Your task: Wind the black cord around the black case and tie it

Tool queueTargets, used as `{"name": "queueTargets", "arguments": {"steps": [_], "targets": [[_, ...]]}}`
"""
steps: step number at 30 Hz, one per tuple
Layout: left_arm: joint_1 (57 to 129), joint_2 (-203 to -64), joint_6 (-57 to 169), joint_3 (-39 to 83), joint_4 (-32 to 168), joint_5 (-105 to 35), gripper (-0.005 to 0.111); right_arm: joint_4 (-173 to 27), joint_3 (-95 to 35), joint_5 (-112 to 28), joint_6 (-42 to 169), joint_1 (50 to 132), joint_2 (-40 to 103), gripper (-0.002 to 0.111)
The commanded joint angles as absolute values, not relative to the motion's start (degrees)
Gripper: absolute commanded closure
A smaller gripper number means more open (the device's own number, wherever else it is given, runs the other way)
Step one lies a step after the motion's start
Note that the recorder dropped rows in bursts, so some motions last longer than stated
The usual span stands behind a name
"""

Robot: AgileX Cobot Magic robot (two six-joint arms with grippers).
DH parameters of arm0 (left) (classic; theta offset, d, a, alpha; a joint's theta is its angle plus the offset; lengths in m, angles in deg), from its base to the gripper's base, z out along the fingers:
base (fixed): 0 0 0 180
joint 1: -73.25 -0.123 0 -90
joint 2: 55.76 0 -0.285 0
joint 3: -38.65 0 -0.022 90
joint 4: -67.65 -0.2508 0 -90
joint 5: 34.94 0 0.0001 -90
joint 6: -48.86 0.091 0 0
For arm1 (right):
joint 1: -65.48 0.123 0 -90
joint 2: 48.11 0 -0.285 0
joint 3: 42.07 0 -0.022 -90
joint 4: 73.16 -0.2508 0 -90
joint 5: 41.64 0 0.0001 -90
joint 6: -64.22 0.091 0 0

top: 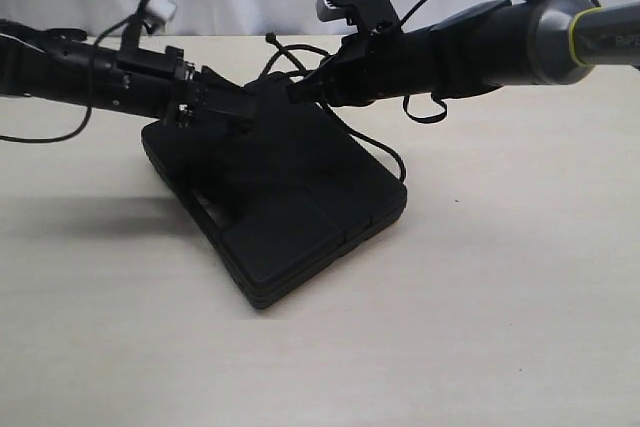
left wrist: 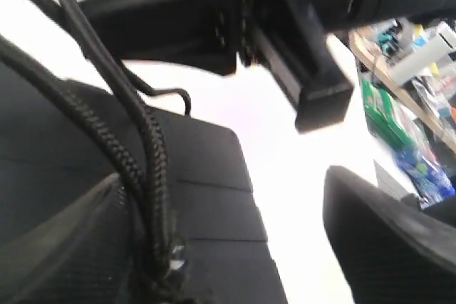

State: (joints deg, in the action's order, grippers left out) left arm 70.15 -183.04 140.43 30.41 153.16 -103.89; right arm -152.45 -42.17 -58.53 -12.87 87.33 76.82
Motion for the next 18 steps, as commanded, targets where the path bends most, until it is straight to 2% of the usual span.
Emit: {"name": "queueTargets", "arguments": {"steps": [1, 5, 11, 14, 18], "targets": [[65.87, -179.34, 140.14, 30.83, 153.83, -103.93, 0.038, -152.79, -42.48, -58.94, -13.24, 87.01, 76.77, 0.104], [64.35, -178.46, 140.14, 30.83, 160.06, -100.82, 0.038, -152.79, -42.48, -59.06, -13.24, 87.01, 76.77, 0.104], [67.91, -178.54, 136.57, 32.59, 161.65, -87.96, 0.038, -152.79, -42.48, -59.06, -14.06, 87.01, 76.77, 0.104], [68.97, -179.77, 128.66, 37.70, 156.08, -88.52, 0.038, -152.79, -42.48, -59.34, -14.17, 87.01, 76.77, 0.104], [70.24, -185.21, 109.65, 50.79, 139.97, -91.19, 0.038, -153.16, -42.48, -59.72, -14.17, 87.01, 76.77, 0.104]]}}
